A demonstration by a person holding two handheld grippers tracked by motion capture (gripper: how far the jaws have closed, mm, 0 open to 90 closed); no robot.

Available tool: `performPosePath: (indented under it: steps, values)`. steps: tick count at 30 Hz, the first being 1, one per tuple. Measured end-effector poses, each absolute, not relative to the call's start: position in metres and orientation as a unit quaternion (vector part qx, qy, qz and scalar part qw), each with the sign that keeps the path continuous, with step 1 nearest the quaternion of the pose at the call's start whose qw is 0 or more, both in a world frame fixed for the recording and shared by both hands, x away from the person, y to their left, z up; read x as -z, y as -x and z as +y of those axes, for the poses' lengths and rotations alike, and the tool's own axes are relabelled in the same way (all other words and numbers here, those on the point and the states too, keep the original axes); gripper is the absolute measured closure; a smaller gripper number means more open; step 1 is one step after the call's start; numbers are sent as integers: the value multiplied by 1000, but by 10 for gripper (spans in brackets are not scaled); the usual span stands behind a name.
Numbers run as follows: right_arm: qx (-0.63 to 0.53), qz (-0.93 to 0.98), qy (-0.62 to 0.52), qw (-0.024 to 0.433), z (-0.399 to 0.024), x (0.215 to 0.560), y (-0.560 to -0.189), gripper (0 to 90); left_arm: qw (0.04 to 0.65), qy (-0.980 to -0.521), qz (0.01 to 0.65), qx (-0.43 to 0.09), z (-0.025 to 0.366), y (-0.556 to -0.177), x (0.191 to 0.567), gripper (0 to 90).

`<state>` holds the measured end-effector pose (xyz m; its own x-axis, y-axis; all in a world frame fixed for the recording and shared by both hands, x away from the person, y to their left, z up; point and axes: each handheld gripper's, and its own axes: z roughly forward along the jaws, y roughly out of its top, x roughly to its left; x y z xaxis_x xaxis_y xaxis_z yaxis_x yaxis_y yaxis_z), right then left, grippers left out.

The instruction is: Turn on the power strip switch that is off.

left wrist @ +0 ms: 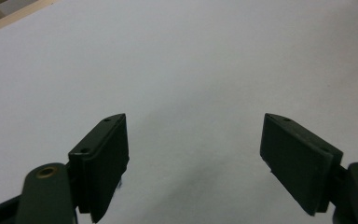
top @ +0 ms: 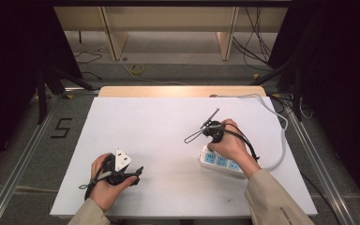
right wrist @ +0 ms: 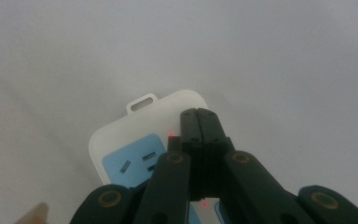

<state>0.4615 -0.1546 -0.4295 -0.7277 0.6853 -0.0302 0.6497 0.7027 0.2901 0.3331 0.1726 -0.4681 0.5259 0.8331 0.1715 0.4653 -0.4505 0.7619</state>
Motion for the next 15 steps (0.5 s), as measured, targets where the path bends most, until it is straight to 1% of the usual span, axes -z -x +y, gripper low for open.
performPosePath:
  steps: [15]
  values:
    - [-142,916,-372,57,-159,431,-463,900,336,-806,403,-274,173,-333,469,234]
